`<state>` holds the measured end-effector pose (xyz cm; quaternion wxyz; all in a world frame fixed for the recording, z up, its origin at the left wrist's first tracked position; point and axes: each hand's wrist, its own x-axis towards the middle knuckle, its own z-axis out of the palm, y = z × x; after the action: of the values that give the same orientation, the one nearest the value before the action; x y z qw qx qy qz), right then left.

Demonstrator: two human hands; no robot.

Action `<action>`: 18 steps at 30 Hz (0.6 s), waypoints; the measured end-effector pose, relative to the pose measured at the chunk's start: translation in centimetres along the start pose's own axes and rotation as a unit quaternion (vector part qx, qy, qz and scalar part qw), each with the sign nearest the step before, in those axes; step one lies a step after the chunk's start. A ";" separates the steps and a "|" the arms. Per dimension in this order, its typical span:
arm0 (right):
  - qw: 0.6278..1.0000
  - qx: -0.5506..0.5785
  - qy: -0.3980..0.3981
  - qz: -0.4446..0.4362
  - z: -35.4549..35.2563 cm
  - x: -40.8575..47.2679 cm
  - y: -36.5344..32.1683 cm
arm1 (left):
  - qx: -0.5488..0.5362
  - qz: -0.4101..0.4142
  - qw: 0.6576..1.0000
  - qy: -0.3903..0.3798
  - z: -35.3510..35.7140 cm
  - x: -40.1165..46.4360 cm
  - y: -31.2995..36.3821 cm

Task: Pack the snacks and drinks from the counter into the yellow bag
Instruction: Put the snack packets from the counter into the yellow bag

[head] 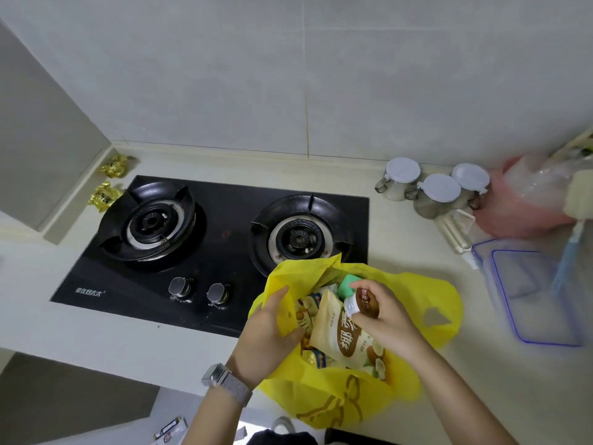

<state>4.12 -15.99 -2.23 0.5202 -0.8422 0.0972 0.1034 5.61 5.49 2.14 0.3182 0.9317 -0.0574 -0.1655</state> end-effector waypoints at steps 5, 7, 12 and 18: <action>0.998 -0.061 0.001 0.007 -0.2 0.5 1.6 | -0.007 -0.001 1.000 -0.005 -0.1 -0.5 -0.4; 0.995 -0.095 0.023 0.015 -0.3 0.9 2.4 | -0.008 -0.006 1.000 -0.008 -0.1 -0.7 -0.5; 0.975 -0.211 0.061 0.036 0.0 2.2 4.2 | -0.004 -0.002 1.000 -0.015 -0.2 -1.0 -0.2; 0.964 -0.254 0.033 0.072 0.8 2.9 5.1 | -0.007 0.005 1.000 -0.020 -0.3 -0.9 0.2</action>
<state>5.40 -17.65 -7.79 0.2773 -0.9403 0.1449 0.1343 4.87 5.69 2.73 0.3240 0.9259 -0.0670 -0.1825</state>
